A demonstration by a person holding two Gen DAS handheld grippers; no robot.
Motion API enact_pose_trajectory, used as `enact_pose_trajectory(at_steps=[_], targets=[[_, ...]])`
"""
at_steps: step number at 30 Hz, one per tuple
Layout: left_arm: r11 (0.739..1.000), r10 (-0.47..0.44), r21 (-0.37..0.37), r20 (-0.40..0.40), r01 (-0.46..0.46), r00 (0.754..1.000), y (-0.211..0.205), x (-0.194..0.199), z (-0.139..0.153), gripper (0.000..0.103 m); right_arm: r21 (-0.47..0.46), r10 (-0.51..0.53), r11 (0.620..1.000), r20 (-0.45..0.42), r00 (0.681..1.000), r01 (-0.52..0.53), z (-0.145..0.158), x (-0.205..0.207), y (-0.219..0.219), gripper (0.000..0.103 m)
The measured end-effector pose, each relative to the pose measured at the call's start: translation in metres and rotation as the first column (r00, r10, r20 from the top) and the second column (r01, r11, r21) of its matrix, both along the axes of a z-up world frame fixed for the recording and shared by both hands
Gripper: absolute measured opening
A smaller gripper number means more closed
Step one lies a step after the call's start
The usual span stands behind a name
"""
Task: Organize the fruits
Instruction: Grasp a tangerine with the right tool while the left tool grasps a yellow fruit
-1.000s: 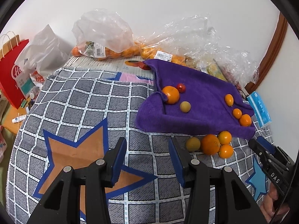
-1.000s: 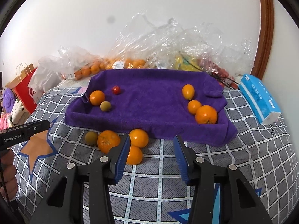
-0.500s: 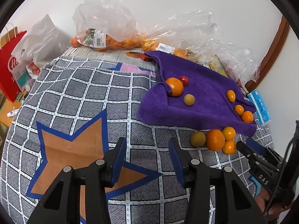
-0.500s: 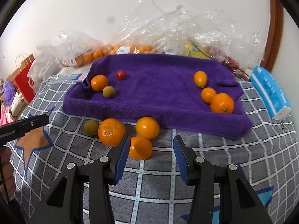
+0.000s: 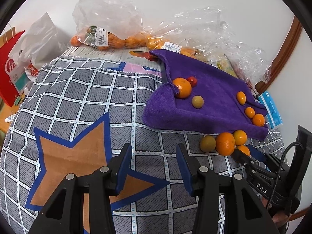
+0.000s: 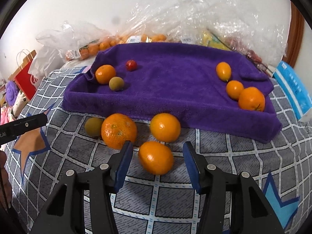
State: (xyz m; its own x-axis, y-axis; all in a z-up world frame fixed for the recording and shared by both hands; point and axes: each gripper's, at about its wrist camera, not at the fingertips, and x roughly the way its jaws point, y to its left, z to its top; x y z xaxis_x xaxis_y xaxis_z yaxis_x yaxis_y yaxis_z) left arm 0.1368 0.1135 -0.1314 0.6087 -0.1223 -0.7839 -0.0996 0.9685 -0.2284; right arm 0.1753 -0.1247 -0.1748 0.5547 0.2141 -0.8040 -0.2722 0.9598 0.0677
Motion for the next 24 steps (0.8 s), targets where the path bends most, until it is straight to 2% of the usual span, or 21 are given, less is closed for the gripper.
enact_pose_trajectory(at_steps=[3,4,11,24], targets=[[1.0,-0.001,0.002,0.0,0.001,1.0,-0.003,-0.002,0.001,0.044,-0.017,0.0,1.0,-0.015,1.0,0.0,-0.005,0.0,-0.001,0.046],[1.0,-0.003,0.005,0.001,0.003,1.0,-0.004,-0.003,0.002,0.044,-0.011,0.002,1.0,0.002,1.0,-0.002,-0.004,-0.003,-0.001,0.035],[1.0,-0.015,0.027,0.004,0.015,1.0,-0.016,-0.012,0.006,0.044,0.02,-0.004,1.0,0.044,0.999,0.003,0.009,-0.016,-0.012,0.035],[0.993,-0.071,0.097,0.043,0.066,0.997,-0.063,-0.015,0.013,0.044,0.043,-0.072,0.997,0.107,0.992,0.068,0.038,-0.042,-0.069,0.035]])
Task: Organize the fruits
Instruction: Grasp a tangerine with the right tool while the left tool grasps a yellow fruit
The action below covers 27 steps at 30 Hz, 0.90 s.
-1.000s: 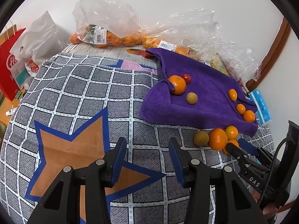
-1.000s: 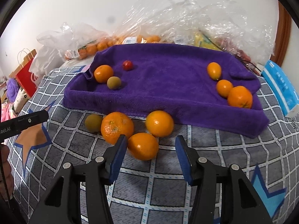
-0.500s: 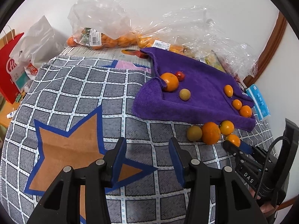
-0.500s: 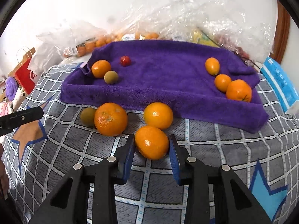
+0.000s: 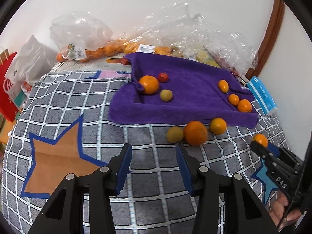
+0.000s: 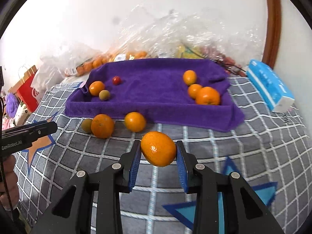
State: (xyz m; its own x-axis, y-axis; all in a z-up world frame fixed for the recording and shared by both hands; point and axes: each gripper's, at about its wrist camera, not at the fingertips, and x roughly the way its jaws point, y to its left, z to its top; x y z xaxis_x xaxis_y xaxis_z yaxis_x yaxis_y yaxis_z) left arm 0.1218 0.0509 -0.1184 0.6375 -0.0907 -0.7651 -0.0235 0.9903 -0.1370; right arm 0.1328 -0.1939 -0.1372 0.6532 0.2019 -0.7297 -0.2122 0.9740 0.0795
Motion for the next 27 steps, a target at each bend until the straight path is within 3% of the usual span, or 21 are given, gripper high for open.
enact_pose_trajectory(at_steps=[11,19,27], targets=[[0.999,-0.026,0.032,-0.052,0.028,0.998,-0.016,0.014,-0.017,0.044,0.003,-0.079,0.997,0.018,0.997,0.079,-0.006,-0.009,-0.036,0.035],[0.979,-0.106,0.163,-0.088,0.119,0.99,-0.037,0.026,-0.03,0.044,0.062,-0.097,0.993,0.005,0.995,0.096,-0.011,-0.002,-0.048,0.035],[0.982,-0.113,0.14,-0.099,0.126,0.989,-0.037,0.039,-0.039,0.044,0.033,-0.062,0.998,0.001,0.998,0.061,-0.017,0.002,-0.041,0.035]])
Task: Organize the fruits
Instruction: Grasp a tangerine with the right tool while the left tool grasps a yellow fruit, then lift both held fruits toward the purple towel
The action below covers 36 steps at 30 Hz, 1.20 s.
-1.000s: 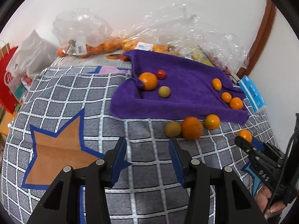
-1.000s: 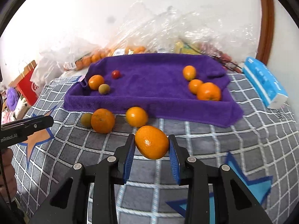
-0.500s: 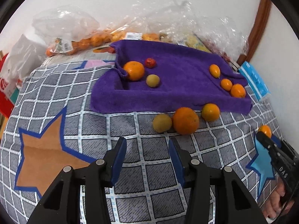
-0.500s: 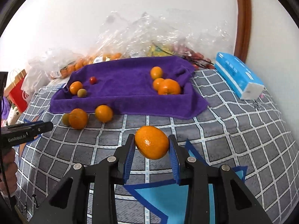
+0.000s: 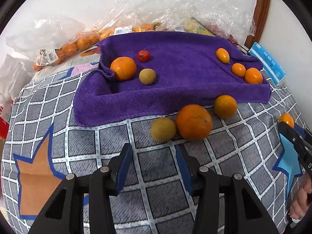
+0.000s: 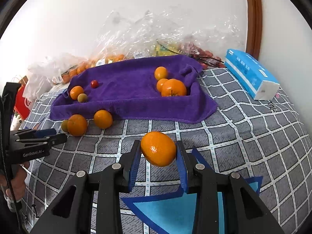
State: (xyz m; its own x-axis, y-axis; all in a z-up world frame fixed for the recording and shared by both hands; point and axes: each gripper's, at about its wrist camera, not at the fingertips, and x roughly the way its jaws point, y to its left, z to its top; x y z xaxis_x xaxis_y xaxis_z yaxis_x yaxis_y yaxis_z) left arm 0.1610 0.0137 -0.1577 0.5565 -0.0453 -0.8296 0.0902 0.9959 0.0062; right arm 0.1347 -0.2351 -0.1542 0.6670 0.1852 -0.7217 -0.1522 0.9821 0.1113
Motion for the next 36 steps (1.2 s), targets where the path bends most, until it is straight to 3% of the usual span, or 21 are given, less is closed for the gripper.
enact_pose_trajectory(at_steps=[7,13,15,24,36], targets=[[1.0,-0.016,0.011,0.029,0.015,0.999,-0.004,0.009,-0.004,0.044,0.013,0.012,1.0,-0.006,1.0,-0.012,-0.002,-0.001,0.001,0.035],[1.0,-0.01,-0.022,0.047,0.011,0.999,-0.003,0.017,-0.004,0.042,0.015,0.01,1.0,-0.017,1.0,-0.01,-0.001,0.0,0.0,0.035],[0.999,-0.03,-0.042,0.051,0.033,0.998,-0.004,0.017,-0.004,0.026,0.009,0.009,1.0,-0.015,1.0,-0.009,0.0,0.0,-0.001,0.035],[0.997,-0.045,-0.056,0.074,0.049,0.996,-0.005,0.004,0.003,0.026,0.023,0.001,1.0,-0.022,1.0,0.0,0.007,-0.004,0.001,0.035],[0.992,0.031,-0.124,0.103,-0.018,0.994,0.014,-0.038,0.028,0.026,0.024,0.022,0.999,0.004,1.0,-0.022,0.027,-0.017,0.019,0.035]])
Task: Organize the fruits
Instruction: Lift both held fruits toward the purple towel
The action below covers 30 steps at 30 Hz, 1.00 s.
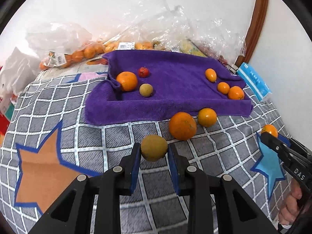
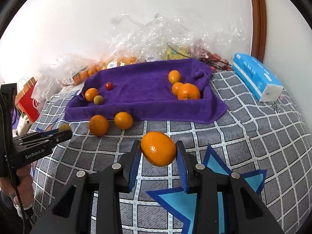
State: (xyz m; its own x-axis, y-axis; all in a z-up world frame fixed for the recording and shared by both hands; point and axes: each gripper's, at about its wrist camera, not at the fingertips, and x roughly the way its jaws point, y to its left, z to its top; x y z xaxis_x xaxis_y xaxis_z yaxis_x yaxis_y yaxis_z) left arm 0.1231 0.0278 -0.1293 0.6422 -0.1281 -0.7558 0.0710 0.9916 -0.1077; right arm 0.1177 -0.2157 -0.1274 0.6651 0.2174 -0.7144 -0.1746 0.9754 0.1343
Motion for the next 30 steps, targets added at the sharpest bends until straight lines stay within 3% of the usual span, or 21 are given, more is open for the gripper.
enact_pose_trajectory(at_steps=[16,30], targets=[[1.0,0.001,-0.027,0.067,0.0,0.998,0.011,-0.021,0.034,0.027,-0.023,-0.004,1.0,0.087,0.996,0.006,0.046,0.001,0.017,0.035],[1.0,0.004,-0.022,0.103,-0.002,0.995,0.014,-0.023,0.05,0.027,-0.038,0.004,0.999,0.114,0.993,0.001,0.056,0.002,0.028,0.035]])
